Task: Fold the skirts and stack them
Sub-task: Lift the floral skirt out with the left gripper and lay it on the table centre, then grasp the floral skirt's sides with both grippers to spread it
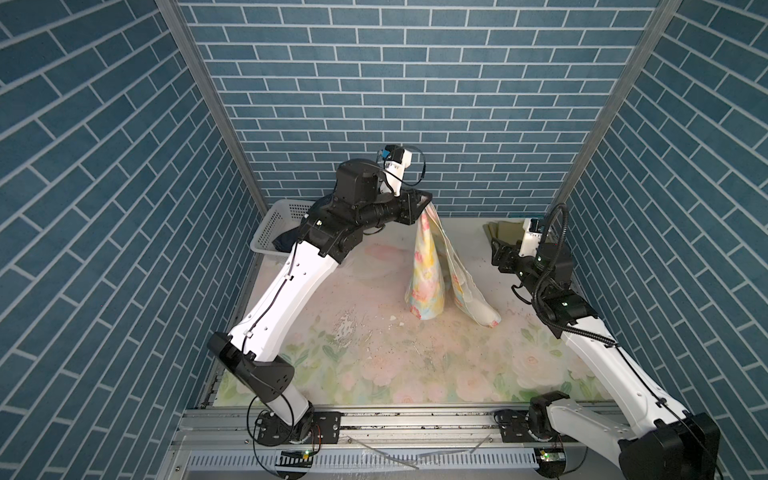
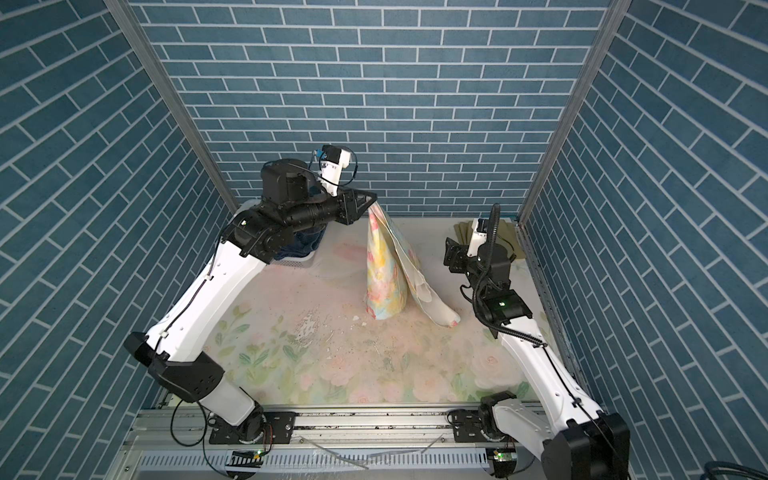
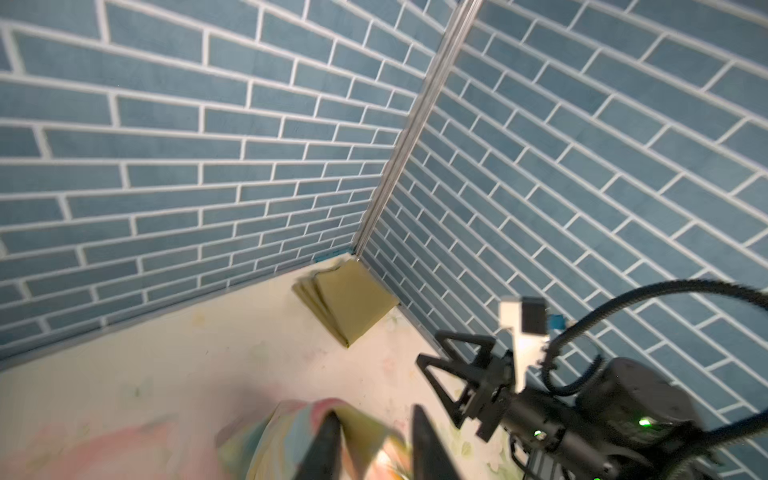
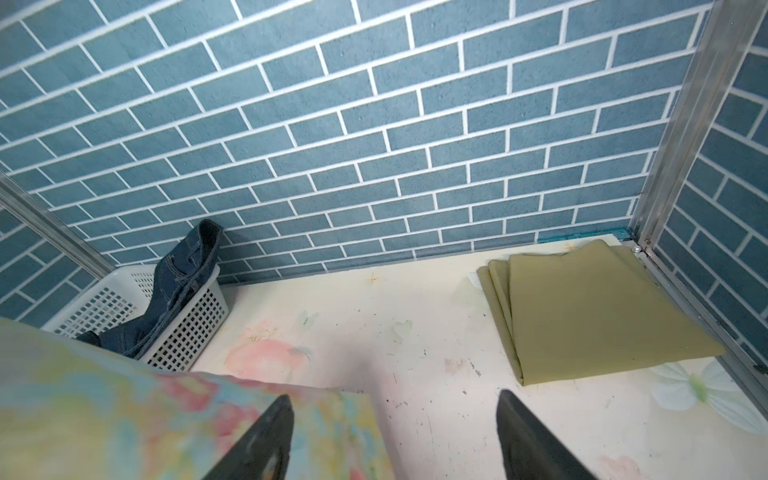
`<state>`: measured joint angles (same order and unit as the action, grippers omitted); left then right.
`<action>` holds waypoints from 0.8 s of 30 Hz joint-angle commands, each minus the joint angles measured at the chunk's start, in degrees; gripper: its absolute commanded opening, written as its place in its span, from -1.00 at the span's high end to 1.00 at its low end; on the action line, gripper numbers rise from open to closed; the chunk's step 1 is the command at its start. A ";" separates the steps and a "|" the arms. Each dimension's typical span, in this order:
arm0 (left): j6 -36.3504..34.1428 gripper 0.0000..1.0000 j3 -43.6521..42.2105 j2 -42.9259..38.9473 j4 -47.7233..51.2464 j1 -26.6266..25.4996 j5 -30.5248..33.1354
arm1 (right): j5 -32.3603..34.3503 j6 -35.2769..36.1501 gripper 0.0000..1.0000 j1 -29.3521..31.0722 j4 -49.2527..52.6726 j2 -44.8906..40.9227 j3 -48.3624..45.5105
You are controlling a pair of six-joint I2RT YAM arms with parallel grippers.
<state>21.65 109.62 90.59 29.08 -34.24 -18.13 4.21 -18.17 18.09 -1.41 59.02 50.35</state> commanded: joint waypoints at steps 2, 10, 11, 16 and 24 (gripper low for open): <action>1.55 -0.65 -10.86 -7.11 1.77 1.00 12.53 | -0.55 0.41 -0.55 -0.16 8.44 -1.38 0.10; 5.18 -0.80 -32.86 -16.67 2.06 1.28 15.07 | -1.73 -2.99 -0.55 -0.16 17.65 0.41 -2.30; 5.60 -0.80 -35.01 -17.38 2.40 1.28 15.34 | -1.67 -3.22 -0.56 -0.16 18.57 0.95 -2.61; 7.29 -0.82 -44.54 -19.71 1.71 1.16 15.58 | -1.83 -5.18 -0.58 -0.14 22.15 4.75 -3.79; 8.19 -0.84 -55.15 -18.62 1.03 0.31 18.98 | -5.52 -9.06 -0.58 0.00 19.68 9.63 -8.46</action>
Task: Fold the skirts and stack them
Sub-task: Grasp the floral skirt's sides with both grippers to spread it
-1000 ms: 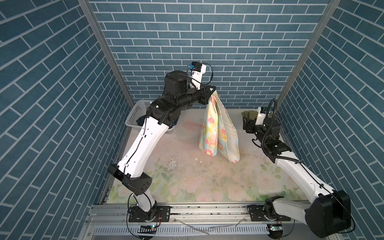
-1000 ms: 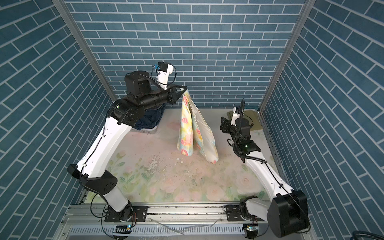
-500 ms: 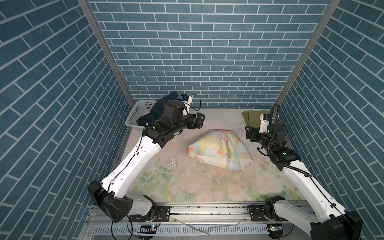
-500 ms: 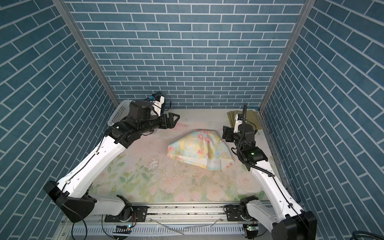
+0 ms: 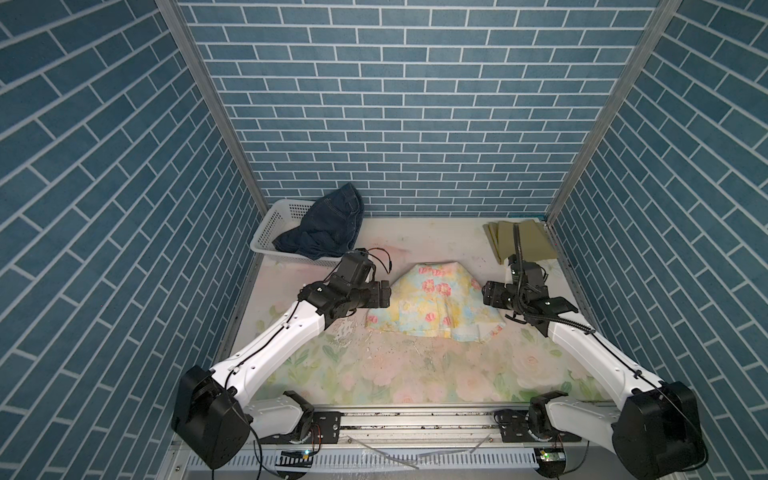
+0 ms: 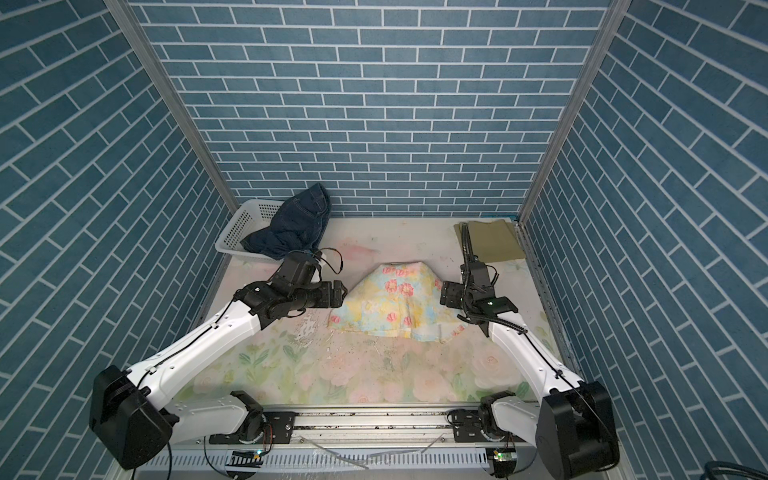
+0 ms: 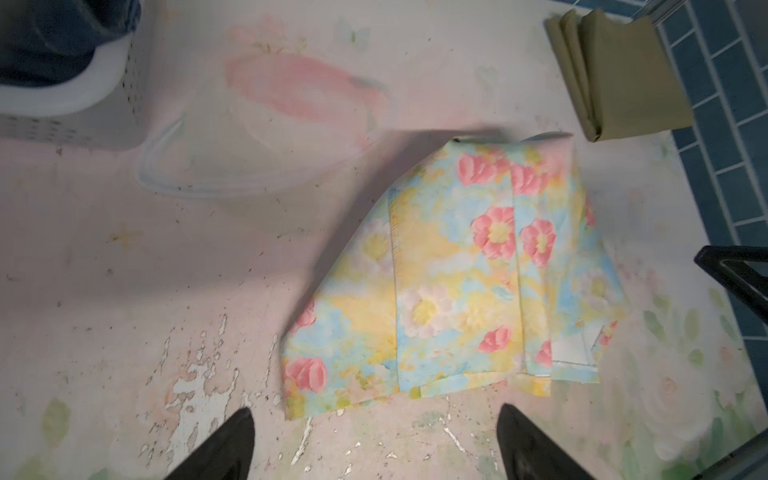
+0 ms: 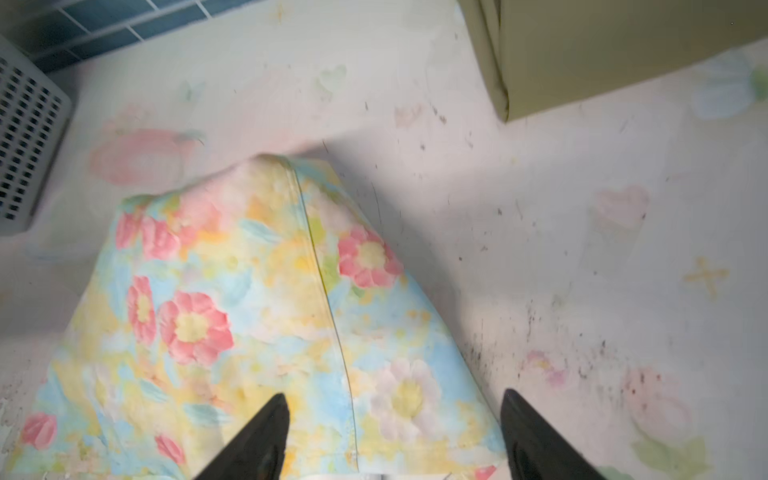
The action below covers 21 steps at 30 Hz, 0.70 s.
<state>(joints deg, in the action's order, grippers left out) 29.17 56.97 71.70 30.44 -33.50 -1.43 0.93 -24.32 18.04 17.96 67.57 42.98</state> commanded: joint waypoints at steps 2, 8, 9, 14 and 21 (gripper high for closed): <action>0.81 -0.84 -4.90 0.35 -0.67 -0.52 3.17 | -2.33 -3.02 -0.58 0.88 0.60 1.55 -1.45; 1.68 -0.84 -10.60 0.70 -2.46 -0.61 4.87 | 0.05 -3.55 -0.56 6.73 0.92 3.03 -1.60; 1.83 -0.84 -11.32 0.97 -2.79 -0.60 4.97 | 0.56 -3.59 -0.56 8.43 0.68 3.50 -1.56; 2.38 -0.84 -13.49 1.73 -3.41 -0.65 5.90 | 3.20 -5.99 -0.53 16.70 -1.40 7.41 0.04; 2.47 -0.84 -14.27 0.80 -3.98 -0.61 7.01 | 3.45 -7.78 -0.45 23.62 -5.79 17.90 4.28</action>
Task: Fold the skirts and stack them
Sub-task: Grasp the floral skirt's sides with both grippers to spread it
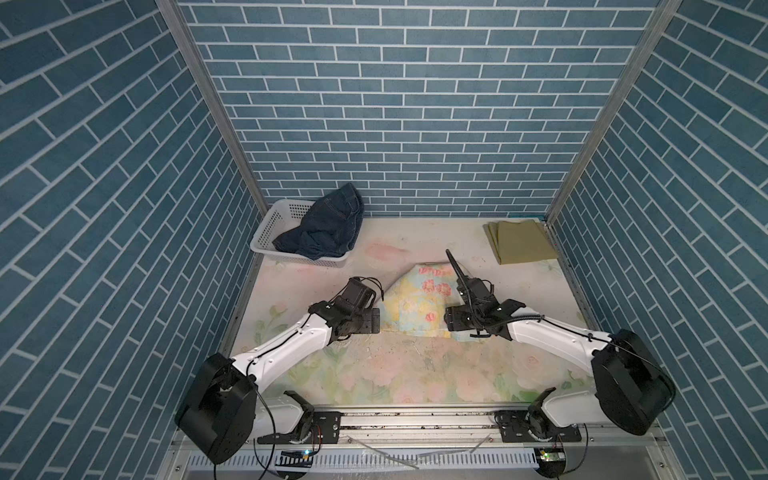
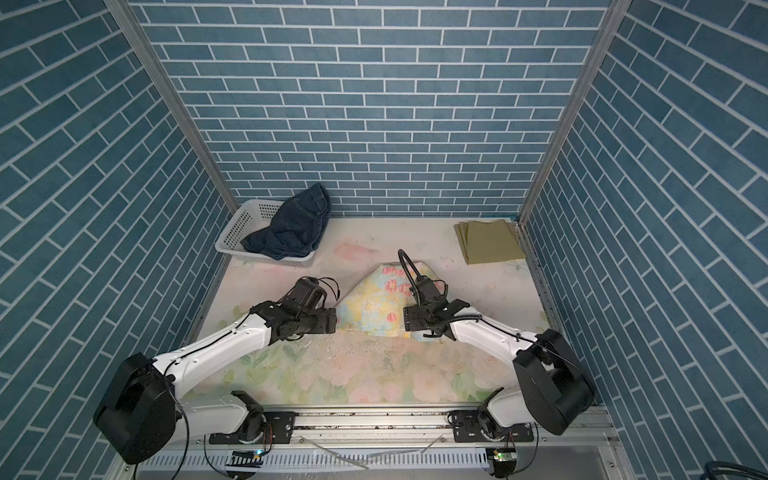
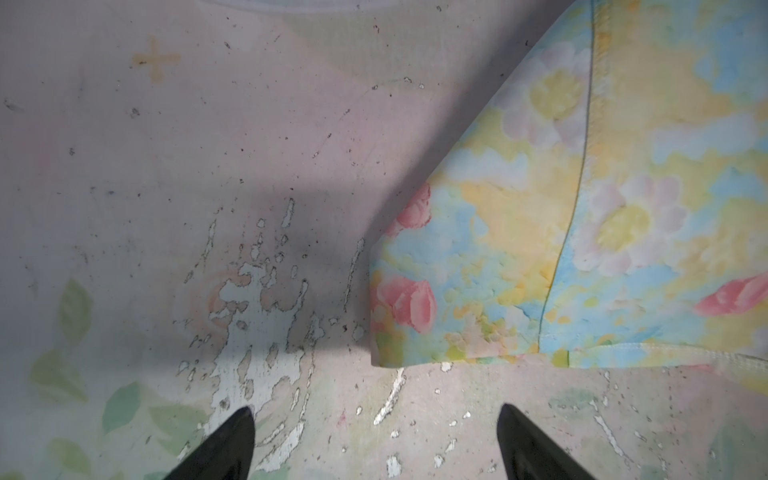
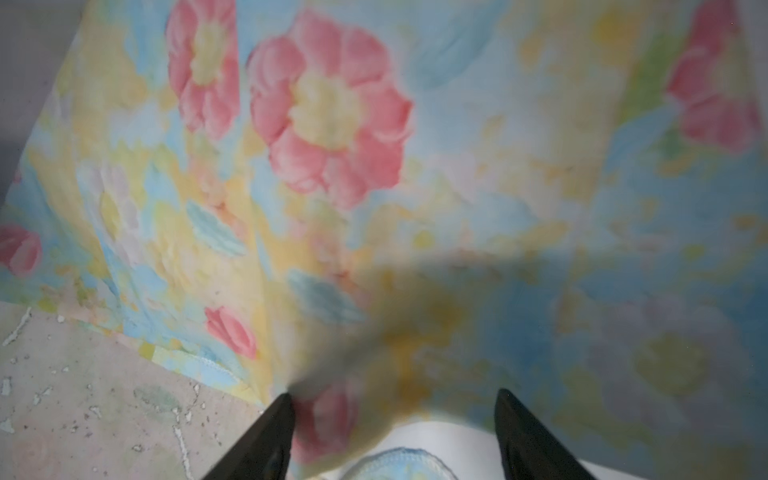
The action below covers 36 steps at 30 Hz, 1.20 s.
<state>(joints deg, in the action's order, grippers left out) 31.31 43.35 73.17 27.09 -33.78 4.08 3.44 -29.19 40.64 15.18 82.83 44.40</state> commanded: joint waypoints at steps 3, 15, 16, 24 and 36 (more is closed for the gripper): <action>0.33 -0.84 -0.85 -0.27 -1.05 -0.33 1.14 | 0.33 -4.02 0.16 1.73 -5.45 5.01 3.96; 1.82 -0.76 -2.92 6.20 -7.77 -0.32 -3.24 | 7.44 -3.85 0.04 1.59 -0.89 -3.63 1.85; 1.74 -0.74 -3.00 7.14 -8.30 -0.32 -3.26 | 9.12 -3.94 -0.02 1.25 0.38 -5.60 0.97; 1.04 -0.13 -1.36 15.30 -12.26 -1.20 -2.18 | 5.93 -5.04 -0.27 -12.99 3.81 -17.60 -7.64; -2.13 1.00 4.87 11.59 -7.43 -1.20 -1.13 | -7.58 -5.97 -0.47 -29.64 -5.68 -13.44 -15.63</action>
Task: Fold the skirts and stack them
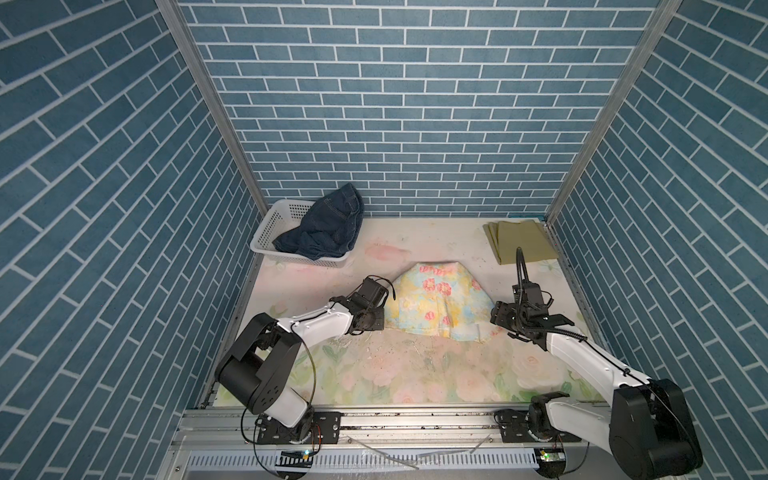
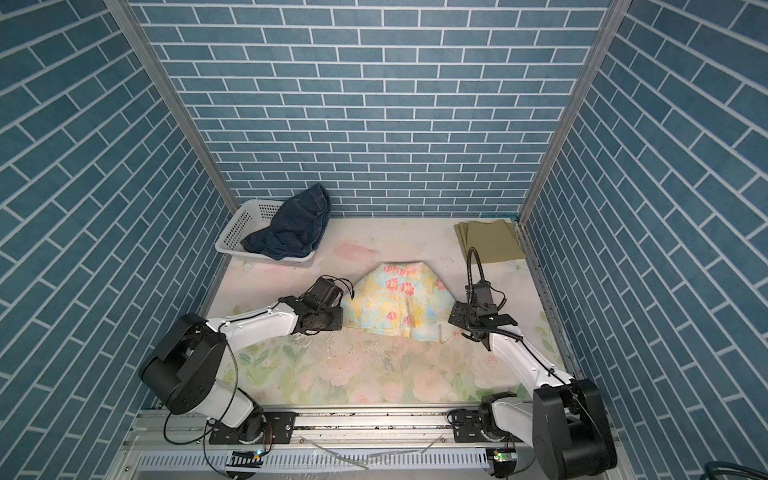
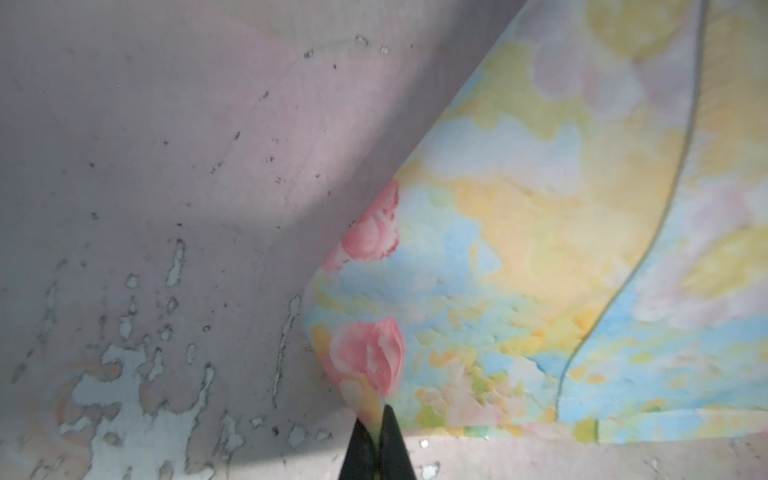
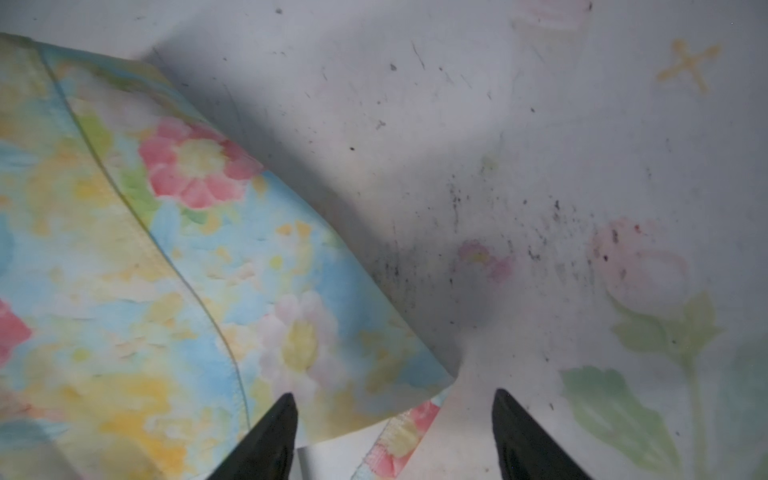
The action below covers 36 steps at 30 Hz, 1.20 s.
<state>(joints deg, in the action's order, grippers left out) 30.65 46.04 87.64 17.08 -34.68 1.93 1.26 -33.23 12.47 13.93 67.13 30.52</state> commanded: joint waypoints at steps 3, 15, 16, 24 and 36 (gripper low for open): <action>-1.73 1.00 2.82 -4.37 3.73 -0.30 1.05 | -5.96 -2.28 -0.43 -1.73 -7.69 5.47 -2.55; -4.52 1.00 15.05 -11.72 10.99 -0.30 1.90 | -9.86 -2.64 1.00 -1.31 -6.39 -0.52 3.62; -5.23 1.00 17.56 -12.55 12.07 -0.30 2.17 | -8.44 -1.73 1.00 -1.28 -2.92 -3.67 6.17; -10.49 1.00 36.55 -14.11 19.14 -0.30 3.49 | -1.40 6.85 1.00 -1.28 14.98 -10.79 31.48; -14.93 1.00 46.12 -18.37 24.55 -0.30 8.09 | 1.03 11.17 1.00 -1.26 21.42 -8.10 48.12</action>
<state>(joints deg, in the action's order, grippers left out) 18.15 90.11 70.94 39.68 -34.81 6.90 0.30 -24.77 11.09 32.56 58.37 74.72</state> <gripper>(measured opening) 0.052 0.052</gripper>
